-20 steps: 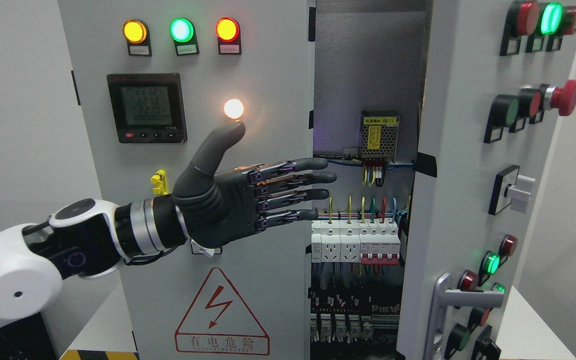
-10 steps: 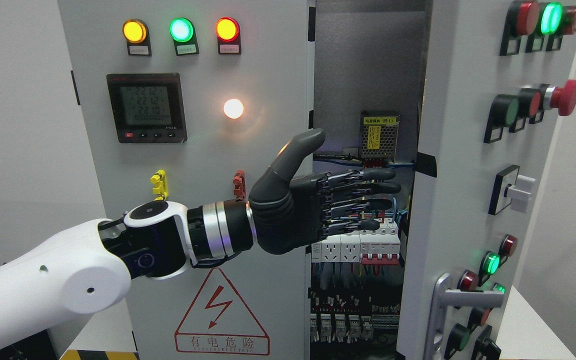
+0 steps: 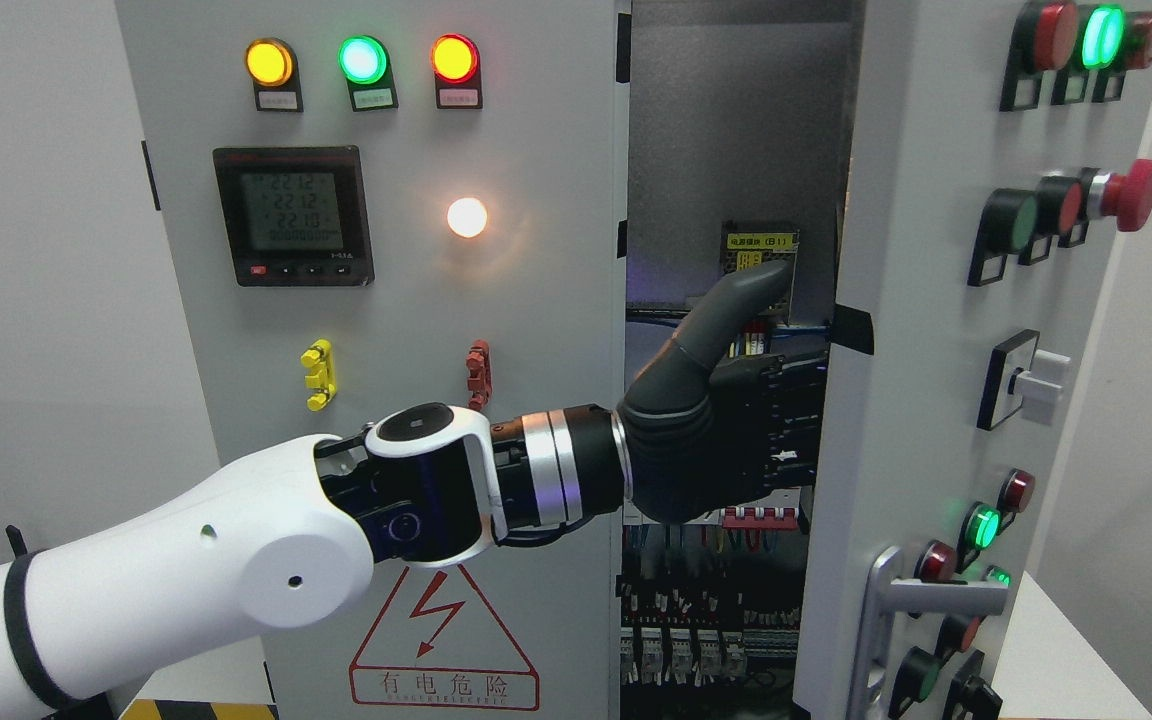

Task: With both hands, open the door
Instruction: 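Hook the left hand's fingers behind the door's free edge, then pull the door edge with the left hand, swinging the door wide open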

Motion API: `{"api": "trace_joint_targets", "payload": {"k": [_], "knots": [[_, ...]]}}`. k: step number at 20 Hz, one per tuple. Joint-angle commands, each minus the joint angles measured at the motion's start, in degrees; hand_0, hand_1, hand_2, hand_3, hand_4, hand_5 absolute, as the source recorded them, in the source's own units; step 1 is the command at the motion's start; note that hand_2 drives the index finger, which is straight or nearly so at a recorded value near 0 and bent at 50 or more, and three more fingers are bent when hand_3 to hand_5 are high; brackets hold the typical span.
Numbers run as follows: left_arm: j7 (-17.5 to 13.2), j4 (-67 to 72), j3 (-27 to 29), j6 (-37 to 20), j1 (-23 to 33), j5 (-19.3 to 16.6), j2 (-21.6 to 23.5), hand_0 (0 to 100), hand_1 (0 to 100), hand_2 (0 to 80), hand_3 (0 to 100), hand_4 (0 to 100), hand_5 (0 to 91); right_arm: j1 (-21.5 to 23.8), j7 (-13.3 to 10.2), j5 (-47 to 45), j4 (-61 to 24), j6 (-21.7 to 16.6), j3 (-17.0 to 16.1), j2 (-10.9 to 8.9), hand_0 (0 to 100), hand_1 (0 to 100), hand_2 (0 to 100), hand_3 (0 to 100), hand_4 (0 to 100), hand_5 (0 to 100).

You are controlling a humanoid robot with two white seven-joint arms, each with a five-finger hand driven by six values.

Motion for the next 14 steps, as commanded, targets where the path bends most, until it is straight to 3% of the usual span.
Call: {"api": "trace_joint_targets", "payload": {"k": [1, 6, 10, 14], "knots": [[0.0, 3.3, 1.9, 0.0, 0.0, -0.1, -9.2, 0, 0, 0.0, 0, 0, 0.0, 0.0, 0.0, 0.0, 0.0, 0.0, 0.0, 0.00, 38, 0, 0, 0, 0, 0], [0.2, 5.6, 2.7, 0.1, -0.1, -1.0, -14.0, 0, 0, 0.0, 0, 0, 0.0, 0.0, 0.0, 0.0, 0.1, 0.0, 0.0, 0.00, 38, 0, 0, 0, 0, 0], [4.3, 5.5, 3.3, 0.2, -0.1, -2.6, -18.1, 0, 0, 0.0, 0, 0, 0.0, 0.0, 0.0, 0.0, 0.1, 0.0, 0.0, 0.00, 39, 0, 0, 0, 0, 0], [4.6, 5.7, 5.8, 2.3, 0.0, -4.6, -22.8, 0, 0, 0.0, 0, 0, 0.0, 0.0, 0.0, 0.0, 0.0, 0.0, 0.0, 0.00, 39, 0, 0, 0, 0, 0]]}}
